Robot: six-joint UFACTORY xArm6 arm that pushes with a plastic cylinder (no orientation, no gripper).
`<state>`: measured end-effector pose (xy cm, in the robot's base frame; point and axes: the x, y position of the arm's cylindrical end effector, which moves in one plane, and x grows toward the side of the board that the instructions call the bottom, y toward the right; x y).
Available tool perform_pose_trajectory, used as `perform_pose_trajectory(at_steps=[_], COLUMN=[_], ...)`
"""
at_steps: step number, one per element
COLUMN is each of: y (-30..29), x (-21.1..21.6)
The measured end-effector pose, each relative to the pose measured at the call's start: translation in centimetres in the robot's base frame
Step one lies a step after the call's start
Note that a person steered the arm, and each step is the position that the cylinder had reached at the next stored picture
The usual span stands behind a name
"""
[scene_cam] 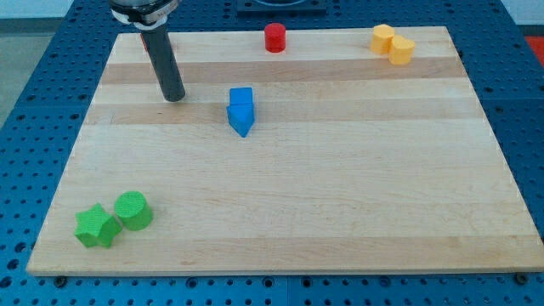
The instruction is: Move your arm close to the blue cube
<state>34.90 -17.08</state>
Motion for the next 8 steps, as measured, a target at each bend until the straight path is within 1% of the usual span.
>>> perform_pose_trajectory(at_steps=[1, 2, 3, 4, 6, 8], y=[0.2, 0.4, 0.9, 2.8, 3.5, 6.5], x=[-1.2, -1.5, -1.5, -1.5, -1.5, -1.5])
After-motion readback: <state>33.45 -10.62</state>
